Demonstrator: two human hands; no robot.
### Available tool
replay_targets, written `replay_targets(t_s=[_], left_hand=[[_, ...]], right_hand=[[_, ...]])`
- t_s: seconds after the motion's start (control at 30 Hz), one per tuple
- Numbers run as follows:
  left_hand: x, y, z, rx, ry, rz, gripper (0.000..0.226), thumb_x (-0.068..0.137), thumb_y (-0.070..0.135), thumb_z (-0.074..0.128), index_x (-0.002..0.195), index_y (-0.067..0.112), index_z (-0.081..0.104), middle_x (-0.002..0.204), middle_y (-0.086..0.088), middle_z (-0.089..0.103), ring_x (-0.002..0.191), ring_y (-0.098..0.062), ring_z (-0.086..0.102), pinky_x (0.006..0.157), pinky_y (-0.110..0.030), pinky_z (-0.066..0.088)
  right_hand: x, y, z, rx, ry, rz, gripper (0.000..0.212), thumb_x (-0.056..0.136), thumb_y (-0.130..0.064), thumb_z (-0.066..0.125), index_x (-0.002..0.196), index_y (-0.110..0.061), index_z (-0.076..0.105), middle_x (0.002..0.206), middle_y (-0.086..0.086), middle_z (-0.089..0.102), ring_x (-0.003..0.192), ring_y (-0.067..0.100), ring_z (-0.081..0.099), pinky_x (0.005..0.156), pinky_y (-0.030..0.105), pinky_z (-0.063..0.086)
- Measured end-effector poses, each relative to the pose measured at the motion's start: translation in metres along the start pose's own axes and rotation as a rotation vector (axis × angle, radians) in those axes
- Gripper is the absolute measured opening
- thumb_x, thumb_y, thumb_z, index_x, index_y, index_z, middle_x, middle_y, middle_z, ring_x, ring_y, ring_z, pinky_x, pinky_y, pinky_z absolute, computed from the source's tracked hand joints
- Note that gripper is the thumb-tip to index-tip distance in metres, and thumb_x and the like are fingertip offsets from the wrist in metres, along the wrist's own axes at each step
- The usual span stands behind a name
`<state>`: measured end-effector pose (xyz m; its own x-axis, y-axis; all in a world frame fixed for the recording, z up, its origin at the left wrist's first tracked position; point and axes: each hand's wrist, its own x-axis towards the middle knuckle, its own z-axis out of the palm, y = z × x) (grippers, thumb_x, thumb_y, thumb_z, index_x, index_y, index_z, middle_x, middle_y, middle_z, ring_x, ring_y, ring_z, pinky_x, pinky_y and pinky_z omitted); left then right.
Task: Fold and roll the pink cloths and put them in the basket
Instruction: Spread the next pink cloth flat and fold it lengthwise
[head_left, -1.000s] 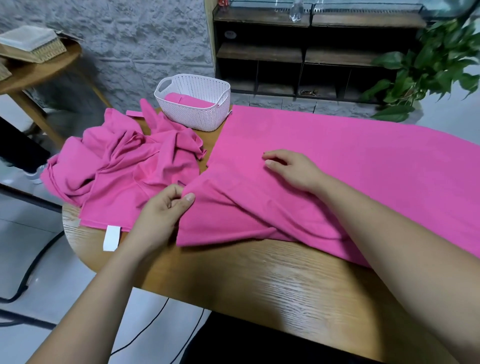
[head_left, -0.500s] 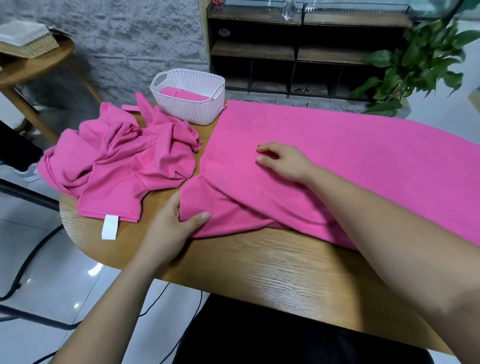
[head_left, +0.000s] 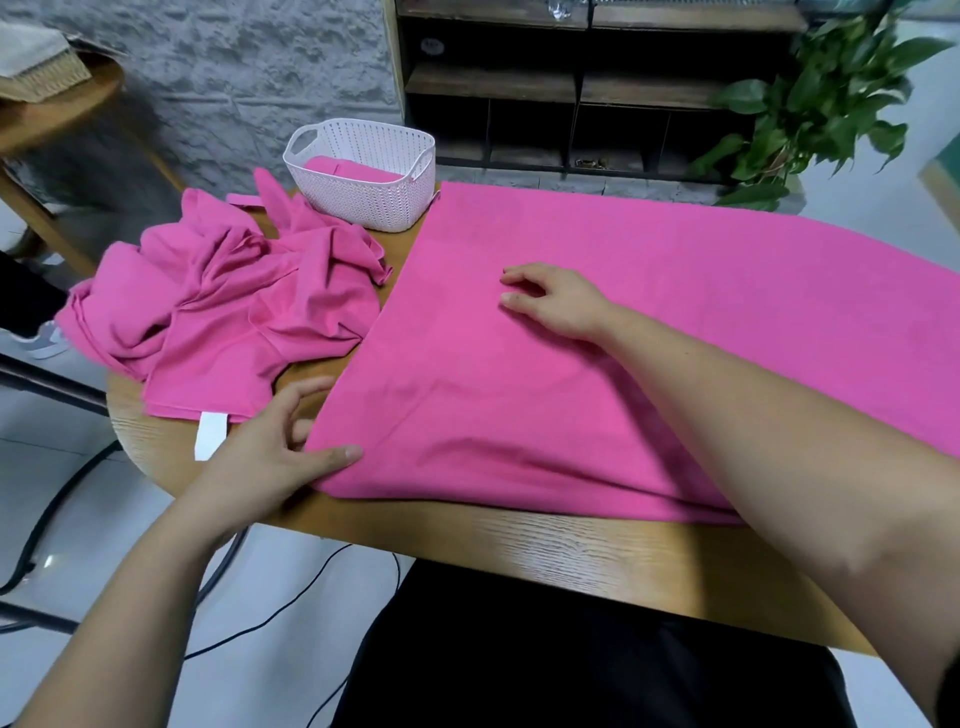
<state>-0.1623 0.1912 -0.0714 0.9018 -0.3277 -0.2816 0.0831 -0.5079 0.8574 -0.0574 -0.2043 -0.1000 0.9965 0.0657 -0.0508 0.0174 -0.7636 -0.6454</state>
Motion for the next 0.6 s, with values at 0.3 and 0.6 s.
replay_targets(t_s=[0.3,0.6], left_hand=[[0.01,0.011,0.039,0.498,0.214,0.443,0.061,0.071,0.07,0.081,0.122,0.039,0.067,0.121,0.015,0.053,0.12,-0.018,0.055,0.104,-0.052,0.047],[0.008,0.039,0.129,0.556,-0.078,0.724,0.042,0.077,0.06,0.082,0.111,0.038,0.072,0.111,0.017,0.053,0.106,-0.013,0.053,0.09,-0.049,0.047]], right_hand=[[-0.048,-0.014,-0.015,-0.137,0.027,-0.117,0.042,0.103,-0.028,0.066,0.143,-0.014,0.062,0.145,0.005,0.063,0.135,0.022,0.057,0.113,0.028,0.038],[-0.194,-0.008,-0.039,-0.212,0.053,-0.207,0.023,0.093,-0.047,0.073,0.103,-0.026,0.071,0.098,-0.005,0.063,0.096,0.016,0.059,0.092,0.04,0.049]])
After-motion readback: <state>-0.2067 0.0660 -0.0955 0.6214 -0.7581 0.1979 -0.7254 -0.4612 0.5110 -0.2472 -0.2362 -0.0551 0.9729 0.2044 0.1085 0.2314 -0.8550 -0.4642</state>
